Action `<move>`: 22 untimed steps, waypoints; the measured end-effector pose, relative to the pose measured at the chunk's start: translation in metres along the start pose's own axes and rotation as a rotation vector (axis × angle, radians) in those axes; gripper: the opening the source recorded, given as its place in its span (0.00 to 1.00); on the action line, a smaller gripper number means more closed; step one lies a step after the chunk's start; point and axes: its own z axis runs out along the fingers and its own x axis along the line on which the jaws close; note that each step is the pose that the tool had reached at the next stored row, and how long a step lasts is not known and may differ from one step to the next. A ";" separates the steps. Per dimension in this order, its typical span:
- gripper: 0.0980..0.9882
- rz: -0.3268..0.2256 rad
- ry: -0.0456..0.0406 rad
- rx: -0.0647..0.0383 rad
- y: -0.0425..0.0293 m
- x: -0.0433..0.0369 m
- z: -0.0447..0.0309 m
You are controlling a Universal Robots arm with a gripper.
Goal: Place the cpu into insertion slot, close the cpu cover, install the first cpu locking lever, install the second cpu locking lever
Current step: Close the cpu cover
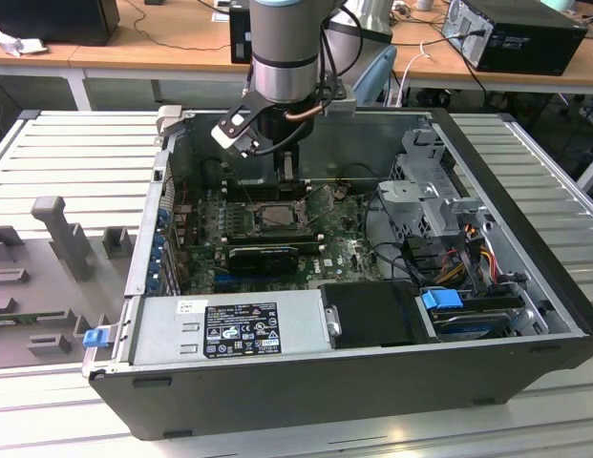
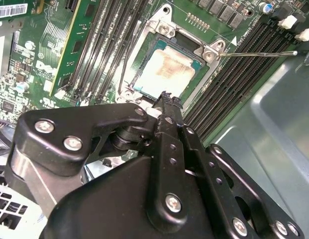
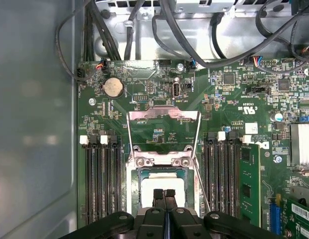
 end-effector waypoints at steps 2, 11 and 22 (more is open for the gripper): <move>0.01 0.000 0.0000 0.000 0.0001 0.0001 -0.0011; 0.01 -0.001 0.0002 0.000 0.0003 0.0003 -0.0052; 0.01 -0.004 0.0004 0.000 0.0005 0.0004 -0.0094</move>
